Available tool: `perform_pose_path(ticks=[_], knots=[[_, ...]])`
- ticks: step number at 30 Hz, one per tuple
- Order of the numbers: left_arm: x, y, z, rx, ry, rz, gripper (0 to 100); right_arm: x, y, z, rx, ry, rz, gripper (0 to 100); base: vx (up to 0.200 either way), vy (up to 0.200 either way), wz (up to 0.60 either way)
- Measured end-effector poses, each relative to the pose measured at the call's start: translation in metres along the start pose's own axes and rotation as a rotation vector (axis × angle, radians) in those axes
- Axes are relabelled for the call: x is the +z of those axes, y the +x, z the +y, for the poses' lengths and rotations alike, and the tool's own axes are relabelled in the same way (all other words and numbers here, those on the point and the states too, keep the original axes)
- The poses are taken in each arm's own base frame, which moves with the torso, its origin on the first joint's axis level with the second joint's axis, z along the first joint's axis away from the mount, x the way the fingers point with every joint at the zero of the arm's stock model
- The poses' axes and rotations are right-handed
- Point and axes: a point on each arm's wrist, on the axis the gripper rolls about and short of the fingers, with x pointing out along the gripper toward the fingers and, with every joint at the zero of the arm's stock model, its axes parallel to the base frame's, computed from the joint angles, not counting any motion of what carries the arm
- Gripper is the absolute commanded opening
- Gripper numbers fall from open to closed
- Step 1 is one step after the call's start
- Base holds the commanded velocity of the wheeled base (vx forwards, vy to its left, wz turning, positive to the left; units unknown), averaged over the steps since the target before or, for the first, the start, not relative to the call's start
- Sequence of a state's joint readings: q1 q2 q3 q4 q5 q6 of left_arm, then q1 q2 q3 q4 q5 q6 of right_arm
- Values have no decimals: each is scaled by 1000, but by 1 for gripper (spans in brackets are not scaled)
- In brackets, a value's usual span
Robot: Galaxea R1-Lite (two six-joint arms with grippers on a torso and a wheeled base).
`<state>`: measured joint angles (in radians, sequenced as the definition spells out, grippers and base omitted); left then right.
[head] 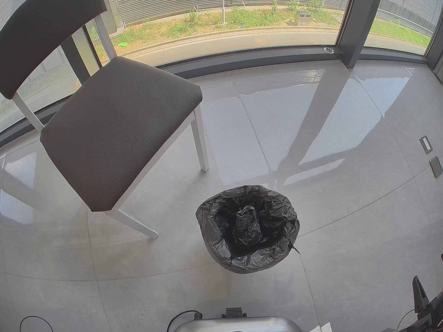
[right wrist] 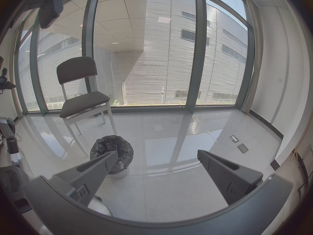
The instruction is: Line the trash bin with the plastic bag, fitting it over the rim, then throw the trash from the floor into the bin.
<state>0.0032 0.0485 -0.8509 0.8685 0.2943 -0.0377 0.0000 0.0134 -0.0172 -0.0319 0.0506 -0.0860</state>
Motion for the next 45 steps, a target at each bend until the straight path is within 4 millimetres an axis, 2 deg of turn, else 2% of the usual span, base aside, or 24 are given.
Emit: perform_pose_path(ticks=[7, 12, 17, 23, 26, 31, 34, 45], knots=[[-21, 48, -14, -27, 24, -88, 100, 0, 0, 0, 5, 2, -1, 100, 0, 0, 0], [-53, 81, -24, -71, 45, -103, 100, 1, 0, -1, -33, -1, -2, 100, 0, 0, 0], [-82, 101, -31, -144, 7, -95, 100, 1, 0, -2, -69, -13, -8, 100, 0, 0, 0], [-98, 107, -34, -224, 2, -48, 100, 2, 0, 1, 58, -43, -21, 100, 0, 0, 0], [-100, 108, -35, -256, 12, -40, 100, 2, 0, 3, 133, -54, -28, 100, 0, 0, 0], [-101, 108, -35, -268, 11, -45, 100, 2, 0, 3, 143, -25, -30, 100, 0, 0, 0], [-101, 108, -35, -272, 17, -44, 100, 2, 0, 3, 128, -19, -32, 100, 0, 0, 0], [-101, 108, -35, -269, 9, -44, 100, 4, 0, -3, -98, 53, -38, 100, 0, 0, 0]])
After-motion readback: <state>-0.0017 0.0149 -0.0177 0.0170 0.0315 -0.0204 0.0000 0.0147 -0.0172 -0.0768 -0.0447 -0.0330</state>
